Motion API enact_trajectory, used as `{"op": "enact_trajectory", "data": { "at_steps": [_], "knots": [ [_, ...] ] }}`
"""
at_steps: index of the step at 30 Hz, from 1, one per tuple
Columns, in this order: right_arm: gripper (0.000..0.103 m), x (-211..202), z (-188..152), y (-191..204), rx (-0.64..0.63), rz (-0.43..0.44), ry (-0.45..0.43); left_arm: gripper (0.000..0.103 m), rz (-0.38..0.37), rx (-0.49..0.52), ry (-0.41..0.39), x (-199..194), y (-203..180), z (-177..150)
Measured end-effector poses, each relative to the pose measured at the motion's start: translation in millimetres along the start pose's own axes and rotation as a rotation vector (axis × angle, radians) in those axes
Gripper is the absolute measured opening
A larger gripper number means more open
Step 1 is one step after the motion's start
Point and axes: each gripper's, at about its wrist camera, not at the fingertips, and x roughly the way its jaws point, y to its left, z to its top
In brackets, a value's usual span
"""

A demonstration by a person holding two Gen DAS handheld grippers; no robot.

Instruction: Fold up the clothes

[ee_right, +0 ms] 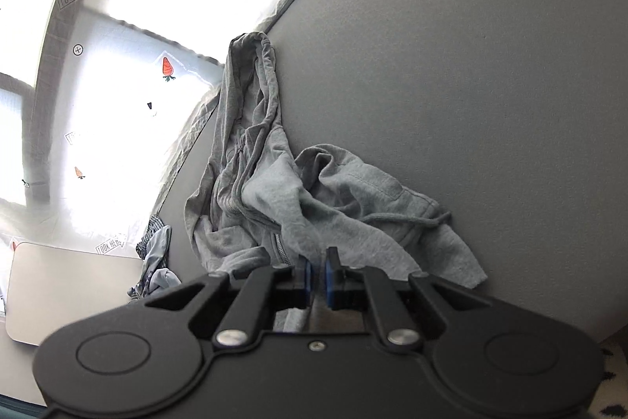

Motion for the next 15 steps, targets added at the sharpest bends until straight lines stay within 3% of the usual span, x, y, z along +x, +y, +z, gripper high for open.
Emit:
{"op": "enact_trajectory", "data": {
  "at_steps": [6,9,15],
  "knots": [
    [0.007,-26.1,18.7,34.8,-0.133,0.063,-0.026,0.001,0.057,-0.067,-0.102,-16.7,24.4,23.1],
    [0.007,-40.5,26.2,61.4,-0.284,0.048,-0.065,0.001,0.084,-0.106,-0.142,-22.7,36.3,26.4],
    [0.007,-64.1,60.0,91.3,-0.436,0.045,-0.143,0.001,0.102,-0.176,-0.210,-39.0,56.8,38.5]
  ]
}}
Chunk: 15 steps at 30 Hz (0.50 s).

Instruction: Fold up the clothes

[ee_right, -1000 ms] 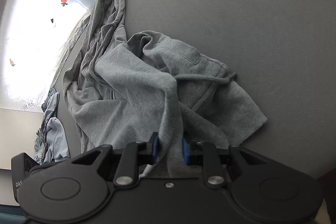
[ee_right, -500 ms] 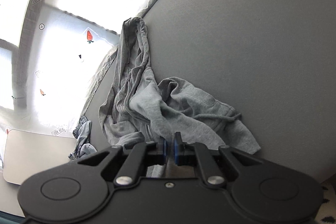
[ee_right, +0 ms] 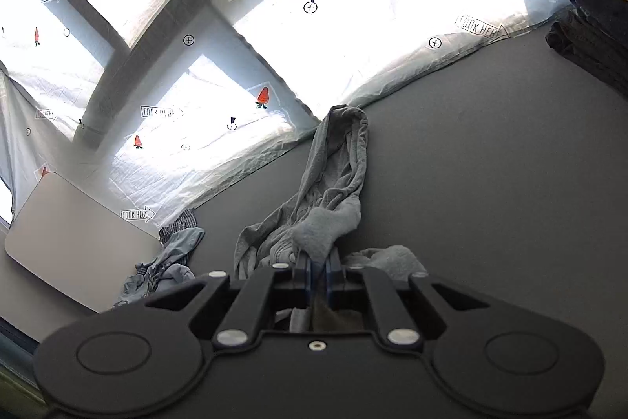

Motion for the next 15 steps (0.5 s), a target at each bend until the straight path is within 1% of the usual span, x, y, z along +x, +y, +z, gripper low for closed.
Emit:
{"op": "enact_trajectory", "data": {
  "at_steps": [4,6,9,12,15],
  "knots": [
    [0.007,0.8,35.1,-2.8,-0.091,-0.047,-0.044,0.001,0.016,-0.006,-0.047,-10.5,4.6,15.3],
    [0.007,4.7,53.4,-3.2,-0.124,-0.054,-0.051,0.001,0.023,0.000,-0.068,-15.2,4.2,22.6],
    [0.007,13.2,79.6,3.2,-0.229,-0.092,-0.077,0.001,0.031,0.022,-0.107,-22.7,1.0,35.8],
    [0.007,20.7,99.4,14.4,-0.336,-0.123,-0.106,0.001,0.035,0.055,-0.164,-35.4,-2.2,49.2],
    [0.007,29.1,107.8,29.2,-0.453,-0.159,-0.148,0.001,0.045,0.077,-0.242,-50.5,-5.8,61.3]
  ]
}}
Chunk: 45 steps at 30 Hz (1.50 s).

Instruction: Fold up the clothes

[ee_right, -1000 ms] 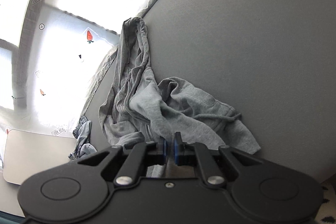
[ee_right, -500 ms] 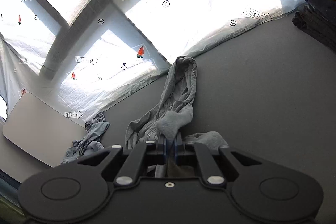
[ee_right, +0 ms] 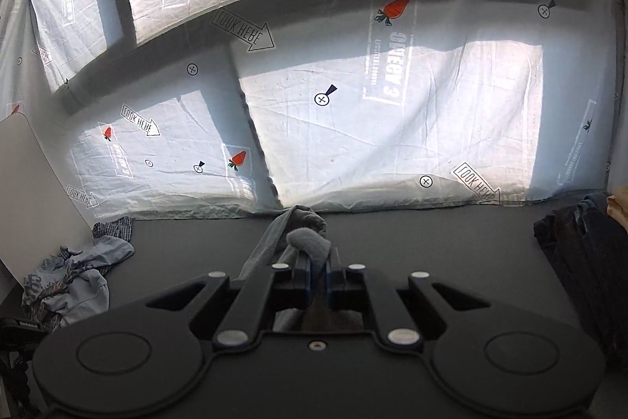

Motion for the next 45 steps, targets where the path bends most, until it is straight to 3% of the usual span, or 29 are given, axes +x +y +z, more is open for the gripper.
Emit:
{"op": "enact_trajectory", "data": {
  "at_steps": [3,5,7,9,13,16,18,21,25,30,33,35,36,40,45],
  "knots": [
    [0.010,16.8,-3.9,12.6,-0.135,-0.102,-0.023,0.001,0.061,-0.002,-0.055,-4.5,0.9,12.4],
    [0.032,36.8,-14.7,17.8,-0.193,-0.188,0.008,0.002,0.144,-0.003,-0.041,0.7,6.3,12.1],
    [0.036,57.1,-40.4,17.5,-0.215,-0.271,0.096,0.013,0.211,0.011,0.010,6.9,13.8,3.9],
    [0.040,66.4,-67.4,15.3,-0.194,-0.300,0.172,0.026,0.236,0.038,0.054,7.4,21.3,-12.9],
    [0.044,63.9,-132.1,9.0,-0.020,-0.224,0.301,0.043,0.244,0.150,0.132,3.6,21.2,-60.7],
    [0.046,54.2,-174.2,23.6,0.017,-0.162,0.345,0.055,0.249,0.262,0.209,8.9,7.1,-104.1],
    [0.048,47.8,-193.4,38.1,0.004,-0.107,0.352,0.058,0.244,0.335,0.247,13.4,-4.8,-130.0],
    [0.051,45.4,-213.4,61.7,-0.044,-0.037,0.364,0.072,0.232,0.398,0.329,29.6,-18.1,-159.9],
    [0.053,52.8,-228.8,86.6,-0.156,-0.003,0.373,0.075,0.268,0.526,0.407,51.6,-32.2,-189.2],
    [0.056,63.6,-237.9,93.5,-0.276,-0.080,0.353,0.083,0.314,0.574,0.433,62.5,-32.3,-204.0],
    [0.046,66.1,-238.9,79.7,-0.245,-0.064,0.328,0.088,0.352,0.616,0.444,69.9,-34.7,-214.0],
    [0.012,61.2,-235.6,70.5,-0.195,-0.038,0.306,0.091,0.376,0.647,0.446,74.3,-37.2,-221.0],
    [0.008,56.8,-232.0,64.3,-0.154,-0.035,0.289,0.092,0.386,0.660,0.444,75.8,-38.4,-224.0],
    [0.004,35.8,-215.9,36.4,-0.051,-0.057,0.211,0.098,0.413,0.635,0.423,79.4,-39.0,-227.8],
    [0.003,-3.0,-193.3,-37.9,0.156,-0.192,0.102,0.103,0.453,0.603,0.406,85.1,-42.4,-230.5]
  ]
}}
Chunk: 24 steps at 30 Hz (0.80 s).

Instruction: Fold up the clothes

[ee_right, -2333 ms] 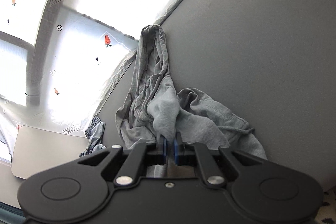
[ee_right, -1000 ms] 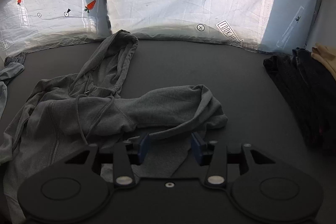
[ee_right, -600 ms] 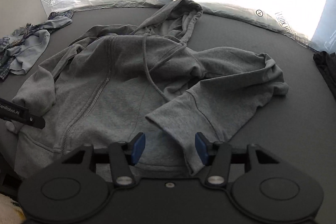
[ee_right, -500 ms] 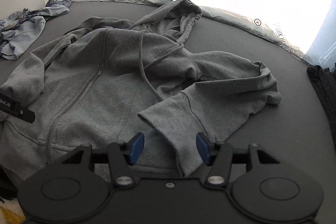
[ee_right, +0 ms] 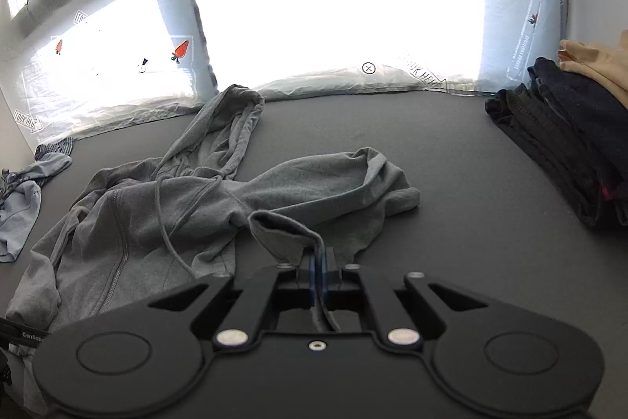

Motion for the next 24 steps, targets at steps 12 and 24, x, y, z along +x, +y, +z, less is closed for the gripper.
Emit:
{"op": "enact_trajectory", "data": {
  "at_steps": [12,24],
  "knots": [
    [0.003,-70.6,21.2,-216.3,0.578,-0.299,-0.212,0.103,0.014,-0.052,0.036,3.8,-3.8,9.6],
    [0.003,-24.4,-7.8,-286.0,0.716,-0.460,-0.050,0.103,0.026,-0.073,0.072,6.5,-6.1,18.7]
  ]
}}
